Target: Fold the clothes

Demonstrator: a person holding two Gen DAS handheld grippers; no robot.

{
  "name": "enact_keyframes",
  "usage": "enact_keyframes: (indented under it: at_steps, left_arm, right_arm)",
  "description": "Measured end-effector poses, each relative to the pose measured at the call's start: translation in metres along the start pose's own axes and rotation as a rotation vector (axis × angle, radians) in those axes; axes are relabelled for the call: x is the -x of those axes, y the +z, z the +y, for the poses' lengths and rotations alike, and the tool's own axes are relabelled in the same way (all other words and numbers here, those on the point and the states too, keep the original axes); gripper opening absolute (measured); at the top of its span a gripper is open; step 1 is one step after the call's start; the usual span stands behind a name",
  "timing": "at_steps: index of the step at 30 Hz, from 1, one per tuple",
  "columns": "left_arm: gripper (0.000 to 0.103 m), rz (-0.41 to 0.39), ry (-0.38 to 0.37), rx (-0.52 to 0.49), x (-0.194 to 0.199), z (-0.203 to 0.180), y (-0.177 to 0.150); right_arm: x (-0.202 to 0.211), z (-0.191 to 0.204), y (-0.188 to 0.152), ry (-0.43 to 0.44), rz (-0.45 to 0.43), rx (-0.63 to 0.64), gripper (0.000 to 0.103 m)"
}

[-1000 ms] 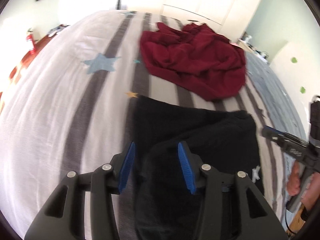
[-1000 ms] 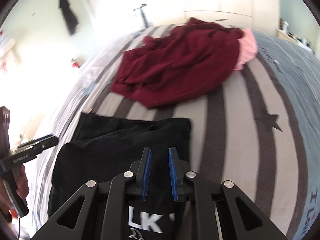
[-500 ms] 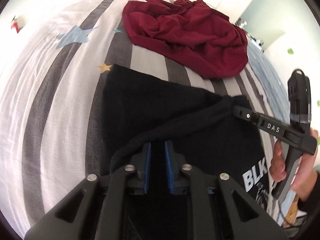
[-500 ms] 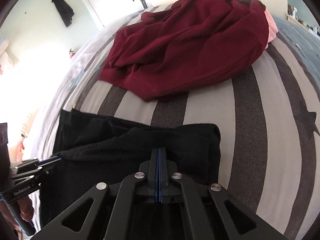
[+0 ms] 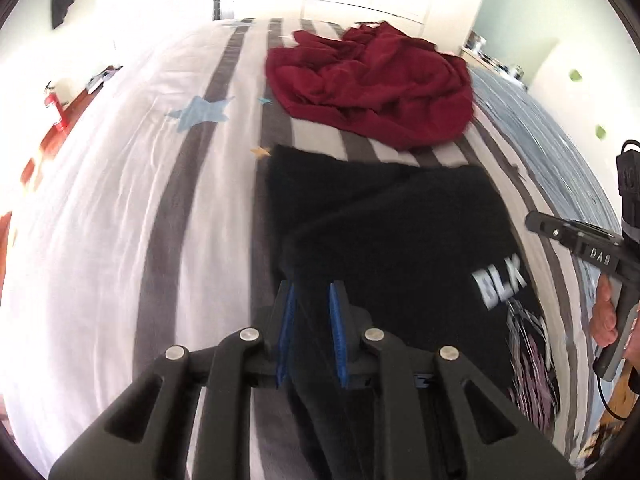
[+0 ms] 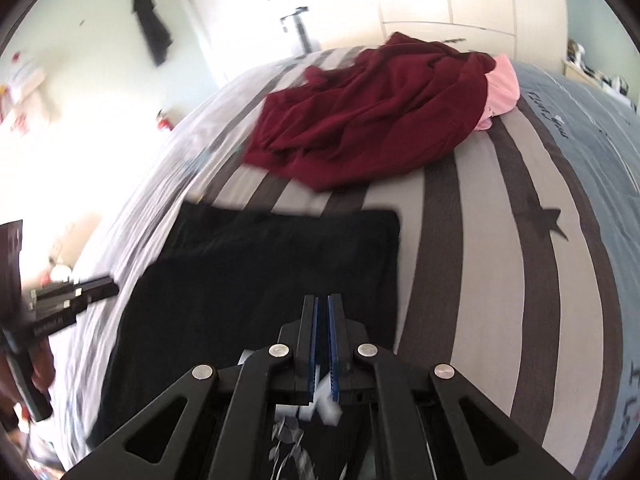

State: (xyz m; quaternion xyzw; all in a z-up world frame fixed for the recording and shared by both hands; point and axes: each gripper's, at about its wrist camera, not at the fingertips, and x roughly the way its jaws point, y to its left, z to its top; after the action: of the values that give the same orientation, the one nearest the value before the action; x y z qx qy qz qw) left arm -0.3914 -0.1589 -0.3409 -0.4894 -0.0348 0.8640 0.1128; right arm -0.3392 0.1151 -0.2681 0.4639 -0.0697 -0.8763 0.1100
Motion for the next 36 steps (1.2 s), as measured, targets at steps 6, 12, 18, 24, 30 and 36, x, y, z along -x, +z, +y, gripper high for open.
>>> enact_keyframes:
  at_steps: [6,12,18,24,30,36]
  left_arm:
    - [0.014,0.032,-0.019,-0.032,0.013,-0.041,-0.061]
    - [0.014,0.069,0.034,-0.040,-0.006,-0.031,-0.097]
    - [0.014,0.055,0.053,-0.023,0.016,-0.033,-0.105]
    - [0.014,0.041,-0.108,0.052,0.035,-0.057,-0.125]
    - [0.014,0.081,-0.116,0.123,0.010,-0.051,-0.172]
    - [0.014,0.080,-0.119,0.119,0.031,-0.062,-0.160]
  right_arm:
    - [0.027,0.048,-0.085,0.015,0.057,-0.024,0.006]
    - [0.012,0.069,-0.139,-0.051,0.114,0.034,0.006]
    - [0.029,0.067,-0.144,-0.078,0.089,0.018,0.006]
    - [0.061,0.092,-0.154,0.017,0.040,0.004,0.006]
    - [0.028,0.100,-0.198,-0.005,0.113,-0.042,0.006]
    - [0.042,0.101,-0.188,-0.005,0.096,-0.062,0.006]
